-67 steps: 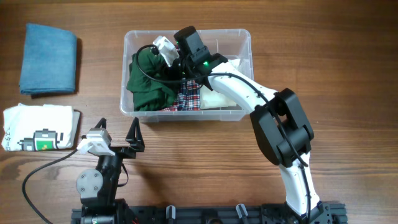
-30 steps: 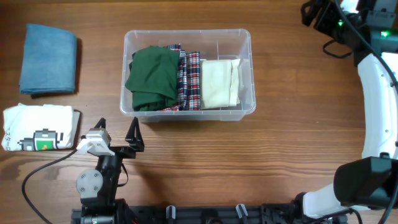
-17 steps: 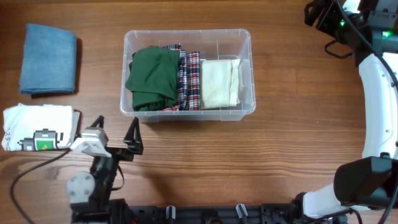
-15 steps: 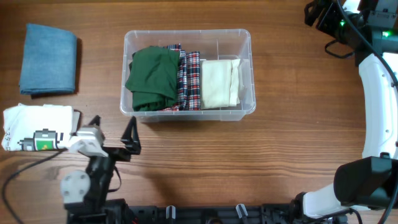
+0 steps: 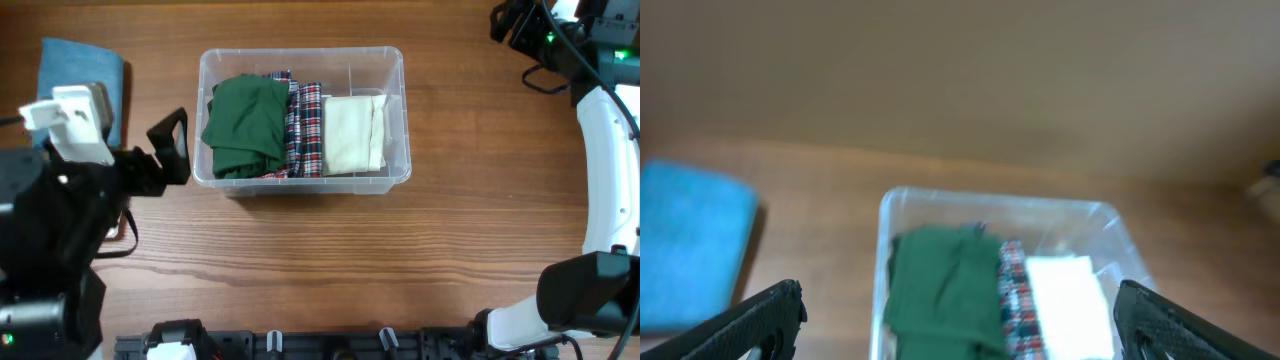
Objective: Pack container
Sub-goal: 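Withdraw the right arm and move the left gripper toward the blue towel, then grasp the folded blue denim with the left gripper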
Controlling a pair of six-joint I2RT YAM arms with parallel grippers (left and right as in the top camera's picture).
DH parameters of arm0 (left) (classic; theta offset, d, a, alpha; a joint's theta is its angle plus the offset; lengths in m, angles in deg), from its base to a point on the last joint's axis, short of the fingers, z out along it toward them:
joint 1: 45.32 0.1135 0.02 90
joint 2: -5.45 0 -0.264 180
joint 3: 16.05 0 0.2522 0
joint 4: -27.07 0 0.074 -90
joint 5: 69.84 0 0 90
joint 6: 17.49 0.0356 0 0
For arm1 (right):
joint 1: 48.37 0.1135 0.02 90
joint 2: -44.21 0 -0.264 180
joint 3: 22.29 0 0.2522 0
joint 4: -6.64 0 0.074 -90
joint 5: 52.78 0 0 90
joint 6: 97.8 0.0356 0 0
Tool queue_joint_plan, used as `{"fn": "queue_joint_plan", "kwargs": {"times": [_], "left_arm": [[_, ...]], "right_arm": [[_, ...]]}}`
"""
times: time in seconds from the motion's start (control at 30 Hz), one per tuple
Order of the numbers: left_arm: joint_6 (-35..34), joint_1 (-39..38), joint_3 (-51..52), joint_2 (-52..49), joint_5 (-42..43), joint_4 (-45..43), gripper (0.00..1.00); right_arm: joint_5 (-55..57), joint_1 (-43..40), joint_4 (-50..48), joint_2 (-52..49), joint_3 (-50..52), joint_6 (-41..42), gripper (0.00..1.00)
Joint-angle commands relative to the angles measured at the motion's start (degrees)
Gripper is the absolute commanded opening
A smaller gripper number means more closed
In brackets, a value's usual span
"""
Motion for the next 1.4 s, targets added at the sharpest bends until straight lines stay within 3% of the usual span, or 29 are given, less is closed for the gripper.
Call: {"fn": "queue_joint_plan", "kwargs": {"times": [0.0, 0.13, 0.43, 0.63, 0.87, 0.97, 1.13, 1.37], "left_arm": [[0.39, 0.11, -2.12, 0.26, 3.48, -3.82, 1.00], [-3.48, 0.11, -2.21, -4.63, -10.73, -9.84, 1.00], [-1.88, 0.11, -6.64, -30.08, -36.22, -10.82, 1.00], [0.63, 0.15, -6.64, -43.34, -48.83, -16.31, 1.00], [11.32, 0.68, -6.64, -57.27, -54.77, -19.52, 1.00], [11.78, 1.53, -6.64, -62.03, -54.73, -19.47, 1.00], [11.69, 3.06, -6.64, -65.94, -54.73, -21.22, 1.00], [20.31, 7.19, -6.64, -70.07, -53.00, -26.86, 1.00]], "right_arm": [[0.52, 0.09, -0.15, -0.63, 0.42, 0.39, 1.00], [0.50, 0.09, -0.15, -0.63, 0.42, 0.39, 1.00], [0.52, 0.09, -0.13, -0.63, 0.42, 0.39, 1.00], [0.50, 0.09, -0.13, -0.63, 0.42, 0.39, 1.00], [0.50, 0.09, -0.15, -0.63, 0.42, 0.37, 1.00], [0.52, 0.09, -0.13, -0.63, 0.42, 0.39, 1.00], [0.52, 0.09, -0.13, -0.63, 0.42, 0.37, 1.00], [0.52, 0.09, -0.15, -0.63, 0.42, 0.39, 1.00]]}}
